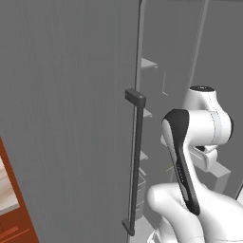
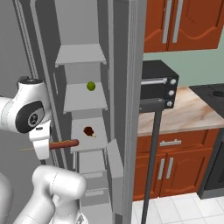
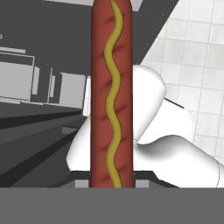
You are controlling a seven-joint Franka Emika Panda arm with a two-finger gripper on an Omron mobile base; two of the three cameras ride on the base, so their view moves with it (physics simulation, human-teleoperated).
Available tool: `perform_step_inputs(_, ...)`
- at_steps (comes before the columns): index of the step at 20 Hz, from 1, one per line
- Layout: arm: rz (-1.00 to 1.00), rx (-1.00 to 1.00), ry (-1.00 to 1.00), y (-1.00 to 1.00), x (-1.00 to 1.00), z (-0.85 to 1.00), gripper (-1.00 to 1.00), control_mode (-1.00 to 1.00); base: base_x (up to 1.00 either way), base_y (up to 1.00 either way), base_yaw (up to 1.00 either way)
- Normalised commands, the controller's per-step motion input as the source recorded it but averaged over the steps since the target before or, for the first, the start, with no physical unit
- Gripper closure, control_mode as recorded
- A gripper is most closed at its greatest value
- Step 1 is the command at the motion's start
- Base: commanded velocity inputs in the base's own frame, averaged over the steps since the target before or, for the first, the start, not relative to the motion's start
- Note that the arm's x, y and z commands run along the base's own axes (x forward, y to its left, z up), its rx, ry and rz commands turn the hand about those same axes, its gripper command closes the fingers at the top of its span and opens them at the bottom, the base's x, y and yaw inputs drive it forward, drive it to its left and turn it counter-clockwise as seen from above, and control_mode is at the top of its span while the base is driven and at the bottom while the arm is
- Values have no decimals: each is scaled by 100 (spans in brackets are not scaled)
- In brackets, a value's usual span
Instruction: Store the hot dog in the freezer for long-term storage. Close the freezer door after placing the cooked food.
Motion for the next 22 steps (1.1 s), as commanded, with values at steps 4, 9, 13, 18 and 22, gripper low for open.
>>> perform_step_inputs(4,0,0,0,0,0,0,100,100,4,-3,1)
perform_step_inputs(9,10,0,-9,-9,0,17,100,-100,0,-3,2)
perform_step_inputs(13,25,0,-4,-14,12,15,100,-100,0,0,0)
perform_step_inputs(18,29,0,-1,-11,58,5,100,-100,0,0,0)
perform_step_inputs(22,34,0,-1,-28,59,11,100,-100,0,0,0)
